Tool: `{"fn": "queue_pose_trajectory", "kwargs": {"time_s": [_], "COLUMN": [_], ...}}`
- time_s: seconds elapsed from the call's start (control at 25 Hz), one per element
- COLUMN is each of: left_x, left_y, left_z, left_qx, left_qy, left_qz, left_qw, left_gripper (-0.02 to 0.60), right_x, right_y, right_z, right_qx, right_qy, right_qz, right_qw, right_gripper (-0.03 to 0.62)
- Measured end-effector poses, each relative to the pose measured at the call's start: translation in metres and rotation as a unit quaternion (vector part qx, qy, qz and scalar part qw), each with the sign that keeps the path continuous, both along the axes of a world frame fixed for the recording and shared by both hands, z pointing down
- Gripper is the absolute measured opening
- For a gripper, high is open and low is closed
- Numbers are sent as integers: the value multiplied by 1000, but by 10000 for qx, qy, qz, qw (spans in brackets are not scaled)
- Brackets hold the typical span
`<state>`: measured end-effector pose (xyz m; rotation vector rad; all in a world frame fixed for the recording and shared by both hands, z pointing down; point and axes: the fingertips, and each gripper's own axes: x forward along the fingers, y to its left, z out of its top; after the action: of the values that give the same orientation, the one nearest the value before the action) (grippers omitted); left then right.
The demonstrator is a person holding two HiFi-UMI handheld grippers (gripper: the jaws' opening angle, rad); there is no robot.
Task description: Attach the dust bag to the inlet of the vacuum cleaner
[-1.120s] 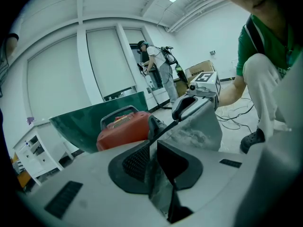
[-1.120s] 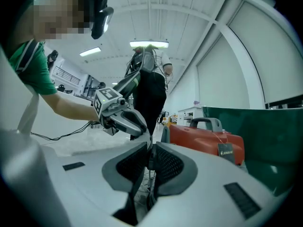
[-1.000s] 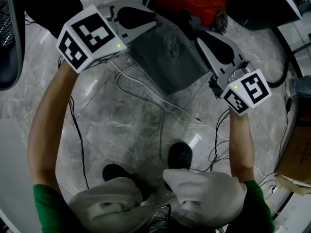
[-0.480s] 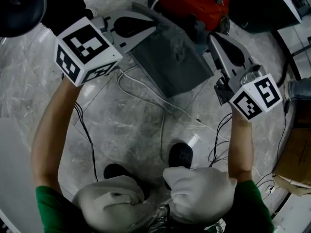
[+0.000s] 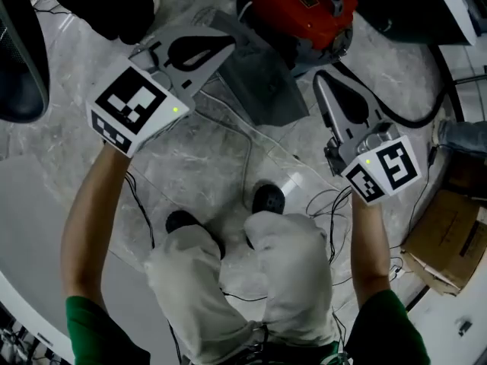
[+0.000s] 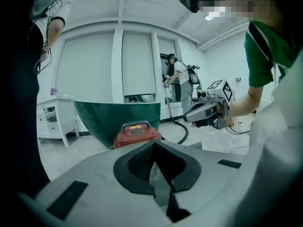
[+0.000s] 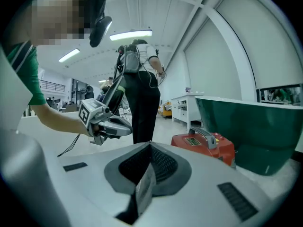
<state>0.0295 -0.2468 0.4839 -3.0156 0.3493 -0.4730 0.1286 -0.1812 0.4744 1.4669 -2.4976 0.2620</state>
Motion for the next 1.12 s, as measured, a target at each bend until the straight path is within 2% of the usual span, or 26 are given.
{"fn": "queue_pose_trajectory", "kwargs": {"time_s": [0.44,0.64,0.84,0.96,1.12], "left_x": [-33,-46,-49,-44,-39], "left_y": [63,91,121,146,163], "left_z": [-164,-251,-342,-390,-454], "left_qx": [-777,-1113,-1475,-1653,-1629], "left_qy": [-94,24,235,255,272], "left_qz": [-531,-935,-1262,-1178,-1056], "left_qw": [9955,9894,9807,9788,9806], "left_gripper": [3,3,3,3,3], "right_x": [-30,-38,-41,-47,-50], "right_y": [62,84,100,110,120], "right_z": [-170,-258,-349,-398,-463], "right_qx": [-504,-583,-724,-783,-744], "right_qy": [50,64,-161,-219,-237], "right_qz": [264,481,739,792,856], "right_qw": [9984,9971,9945,9935,9933], "right_gripper": [8,8,8,8,8]}}
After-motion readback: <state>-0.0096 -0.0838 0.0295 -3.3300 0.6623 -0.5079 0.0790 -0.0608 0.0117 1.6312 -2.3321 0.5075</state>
